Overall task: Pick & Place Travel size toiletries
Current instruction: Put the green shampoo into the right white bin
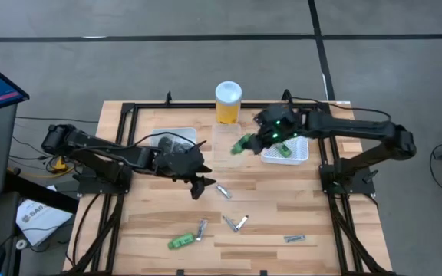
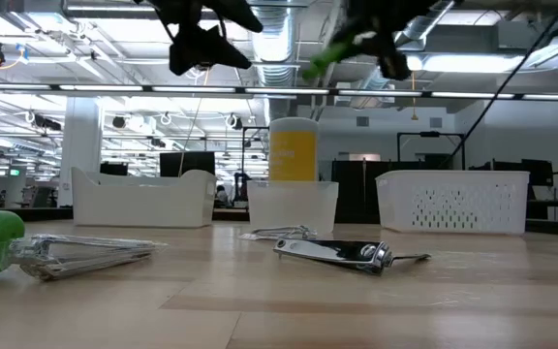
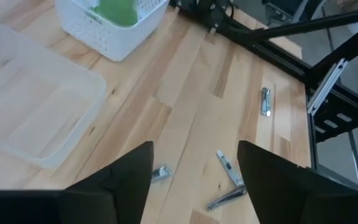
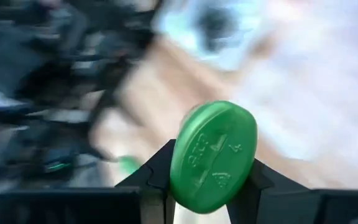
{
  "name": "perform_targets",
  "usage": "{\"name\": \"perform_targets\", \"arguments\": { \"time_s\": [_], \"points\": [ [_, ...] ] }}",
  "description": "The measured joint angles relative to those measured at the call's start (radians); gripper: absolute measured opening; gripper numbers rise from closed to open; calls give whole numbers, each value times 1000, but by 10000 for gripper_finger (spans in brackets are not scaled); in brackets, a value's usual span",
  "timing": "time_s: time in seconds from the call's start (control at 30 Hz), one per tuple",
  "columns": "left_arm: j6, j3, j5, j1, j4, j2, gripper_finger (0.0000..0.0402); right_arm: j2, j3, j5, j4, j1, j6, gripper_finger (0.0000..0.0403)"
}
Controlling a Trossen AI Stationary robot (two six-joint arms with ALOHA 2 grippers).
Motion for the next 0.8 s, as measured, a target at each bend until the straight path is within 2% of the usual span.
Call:
{"name": "perform_targets", "arguments": {
  "time_s": [0.2,0.37,0.57,0.8],
  "points": [
    [5,0,-4,0,-16,-77,209,-93,-1,200,-435,-88,-101,88],
    [25,0,-24,0,-25,-144,194,-101,-1,347,-681,-131,-146,88],
    [35,0,-26,0,-32,-185,186,-35,-46,431,-792,-159,-154,93],
    [31,0,-18,-5,-32,-189,188,60,-98,442,-799,-159,-202,101]
  ]
}}
